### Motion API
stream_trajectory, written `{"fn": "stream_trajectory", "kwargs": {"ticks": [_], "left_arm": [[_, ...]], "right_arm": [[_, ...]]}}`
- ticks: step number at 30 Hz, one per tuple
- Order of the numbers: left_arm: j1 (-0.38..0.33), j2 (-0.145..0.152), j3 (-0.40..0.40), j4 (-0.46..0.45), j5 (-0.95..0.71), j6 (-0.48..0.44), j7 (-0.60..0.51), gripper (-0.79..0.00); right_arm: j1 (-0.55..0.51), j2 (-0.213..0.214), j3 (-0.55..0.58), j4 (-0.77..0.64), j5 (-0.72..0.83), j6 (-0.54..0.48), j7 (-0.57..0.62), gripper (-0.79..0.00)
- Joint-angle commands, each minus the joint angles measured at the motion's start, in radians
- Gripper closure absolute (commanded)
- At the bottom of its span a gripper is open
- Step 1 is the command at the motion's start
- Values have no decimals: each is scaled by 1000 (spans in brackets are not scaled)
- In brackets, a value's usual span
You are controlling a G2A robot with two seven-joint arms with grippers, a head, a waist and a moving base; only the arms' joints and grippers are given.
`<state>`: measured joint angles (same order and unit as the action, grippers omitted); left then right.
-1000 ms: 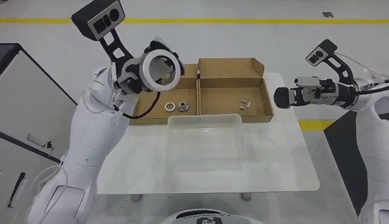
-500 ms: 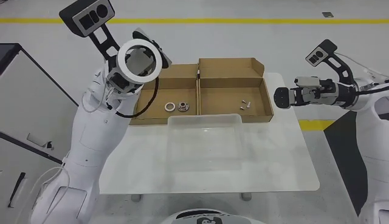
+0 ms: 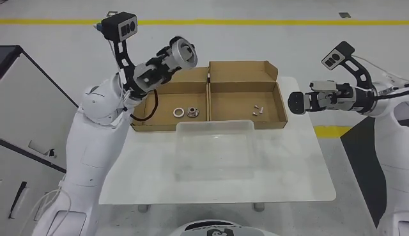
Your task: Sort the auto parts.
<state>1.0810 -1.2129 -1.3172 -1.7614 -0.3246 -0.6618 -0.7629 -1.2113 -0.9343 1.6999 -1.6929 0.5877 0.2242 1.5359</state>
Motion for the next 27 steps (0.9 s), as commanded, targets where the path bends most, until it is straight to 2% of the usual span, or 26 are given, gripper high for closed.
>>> {"fn": "stream_trajectory", "kwargs": {"ticks": [1,8,14,20,23,27], "left_arm": [[15,5,-26,-2,76,58,20,0],[25,30,-82,5,401,346,-38,0],[8,44,-70,-5,613,544,-113,0],[-46,54,-21,30,807,688,-217,0],[-78,58,14,57,897,732,-288,0],[-128,59,77,99,1004,739,-361,0]], "right_arm": [[0,0,0,0,0,0,0,-785],[0,0,0,0,0,0,0,-785],[0,0,0,0,0,0,0,-785],[0,0,0,0,0,0,0,-785],[0,0,0,0,0,0,0,-785],[0,0,0,0,0,0,0,-785]]}}
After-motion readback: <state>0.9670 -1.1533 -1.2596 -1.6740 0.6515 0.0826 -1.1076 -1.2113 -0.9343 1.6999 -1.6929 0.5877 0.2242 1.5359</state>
